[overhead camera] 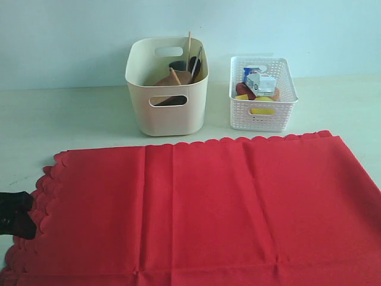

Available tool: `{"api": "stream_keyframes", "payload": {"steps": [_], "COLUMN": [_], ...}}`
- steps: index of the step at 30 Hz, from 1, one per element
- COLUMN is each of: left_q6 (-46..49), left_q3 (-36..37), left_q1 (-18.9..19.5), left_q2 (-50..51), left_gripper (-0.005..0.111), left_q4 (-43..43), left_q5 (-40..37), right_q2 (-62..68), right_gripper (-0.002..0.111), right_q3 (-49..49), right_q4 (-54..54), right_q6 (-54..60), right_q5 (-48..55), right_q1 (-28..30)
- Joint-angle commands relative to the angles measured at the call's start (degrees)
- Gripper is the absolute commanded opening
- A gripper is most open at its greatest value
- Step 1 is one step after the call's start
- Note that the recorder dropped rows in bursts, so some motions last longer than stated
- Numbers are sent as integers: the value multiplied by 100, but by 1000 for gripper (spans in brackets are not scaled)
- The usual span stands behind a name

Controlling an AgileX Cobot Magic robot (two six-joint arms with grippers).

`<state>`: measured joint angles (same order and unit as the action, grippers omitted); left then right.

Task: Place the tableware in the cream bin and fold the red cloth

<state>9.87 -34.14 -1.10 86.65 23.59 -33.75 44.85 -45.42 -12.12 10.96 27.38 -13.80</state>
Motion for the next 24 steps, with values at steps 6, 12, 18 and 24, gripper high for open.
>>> {"api": "stream_keyframes", "payload": {"steps": [6, 12, 18, 24], "left_q6": [1068, 1288, 1325, 1842], "left_q3": [-45, -45, -45, -49], "left_q1": [228, 233, 233, 233], "left_q2": [683, 929, 1114, 1171], "left_gripper": [70, 70, 70, 70], "left_q4": [1069, 1262, 1274, 1784], "left_q5": [411, 539, 654, 530], "right_q2": [19, 19, 19, 19], "right_gripper": [0, 0, 0, 0], "right_q3": [47, 47, 47, 47], "right_q4": [1, 1, 1, 1], "right_q6": [30, 30, 30, 30], "right_q5": [-60, -60, -60, -71], "right_q1": [23, 23, 23, 23]}}
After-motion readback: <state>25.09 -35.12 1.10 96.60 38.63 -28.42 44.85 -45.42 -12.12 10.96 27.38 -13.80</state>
